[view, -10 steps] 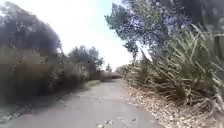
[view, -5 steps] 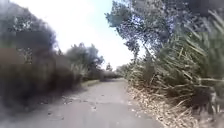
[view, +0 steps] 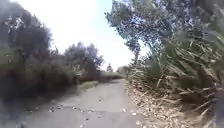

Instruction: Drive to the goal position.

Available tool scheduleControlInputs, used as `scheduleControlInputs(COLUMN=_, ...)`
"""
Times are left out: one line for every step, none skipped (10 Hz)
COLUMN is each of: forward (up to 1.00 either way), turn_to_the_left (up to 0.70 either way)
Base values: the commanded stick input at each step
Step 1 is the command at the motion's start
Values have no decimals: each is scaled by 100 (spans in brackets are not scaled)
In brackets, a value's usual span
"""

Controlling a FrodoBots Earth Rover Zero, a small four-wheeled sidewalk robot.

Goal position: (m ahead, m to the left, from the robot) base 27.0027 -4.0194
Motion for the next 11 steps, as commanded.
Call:
scheduleControlInputs(forward=85, turn_to_the_left=0)
scheduleControlInputs(forward=85, turn_to_the_left=0)
scheduleControlInputs(forward=85, turn_to_the_left=0)
scheduleControlInputs(forward=85, turn_to_the_left=0)
scheduleControlInputs(forward=85, turn_to_the_left=0)
scheduleControlInputs(forward=85, turn_to_the_left=0)
scheduleControlInputs(forward=85, turn_to_the_left=0)
scheduleControlInputs(forward=85, turn_to_the_left=0)
scheduleControlInputs(forward=85, turn_to_the_left=0)
scheduleControlInputs(forward=85, turn_to_the_left=0)
scheduleControlInputs(forward=85, turn_to_the_left=0)
